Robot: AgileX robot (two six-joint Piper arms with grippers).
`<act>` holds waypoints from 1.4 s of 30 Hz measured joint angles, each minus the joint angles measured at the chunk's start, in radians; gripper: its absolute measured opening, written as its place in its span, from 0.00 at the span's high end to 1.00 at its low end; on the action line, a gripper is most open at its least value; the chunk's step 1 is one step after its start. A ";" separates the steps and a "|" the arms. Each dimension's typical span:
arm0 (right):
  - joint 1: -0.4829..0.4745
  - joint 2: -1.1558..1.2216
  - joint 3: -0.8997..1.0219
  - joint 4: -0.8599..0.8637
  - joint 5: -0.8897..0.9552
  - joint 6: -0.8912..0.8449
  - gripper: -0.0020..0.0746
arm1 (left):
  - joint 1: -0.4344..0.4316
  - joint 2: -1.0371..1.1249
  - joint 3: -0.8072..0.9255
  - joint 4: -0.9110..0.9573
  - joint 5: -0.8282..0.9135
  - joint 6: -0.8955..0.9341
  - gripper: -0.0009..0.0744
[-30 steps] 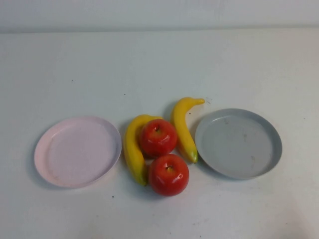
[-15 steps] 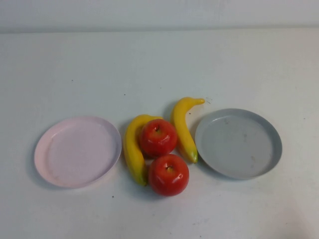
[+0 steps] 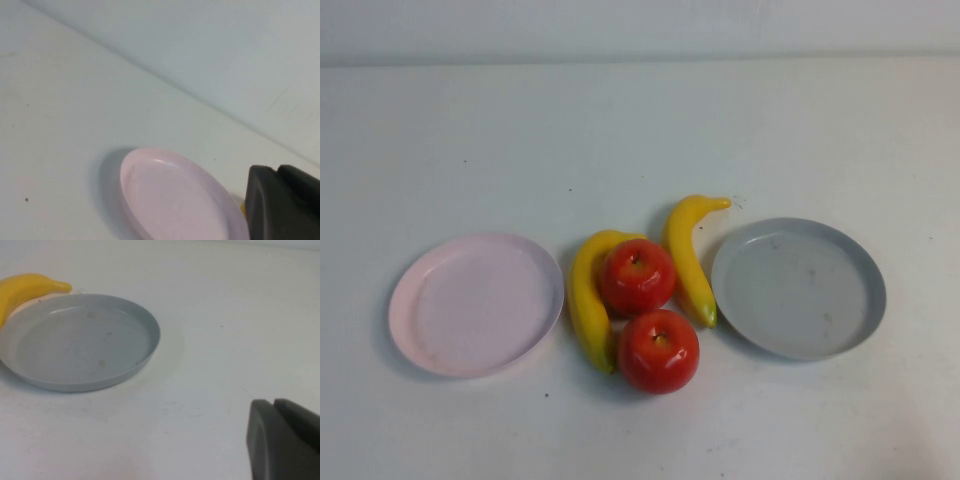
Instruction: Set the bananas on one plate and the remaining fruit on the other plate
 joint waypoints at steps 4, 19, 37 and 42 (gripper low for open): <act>0.000 0.000 0.000 0.000 0.000 0.000 0.99 | 0.000 0.096 -0.170 -0.007 0.213 0.017 0.99; 0.000 0.000 0.000 0.000 0.000 0.000 0.99 | -0.103 0.837 -0.688 -0.602 0.623 1.030 0.99; 0.000 0.000 0.000 0.000 0.001 0.000 0.99 | -0.541 1.268 -0.822 -0.686 0.348 1.528 0.60; 0.000 0.000 0.000 0.000 0.001 0.000 0.99 | -0.554 1.354 -0.822 -0.779 0.312 1.608 0.19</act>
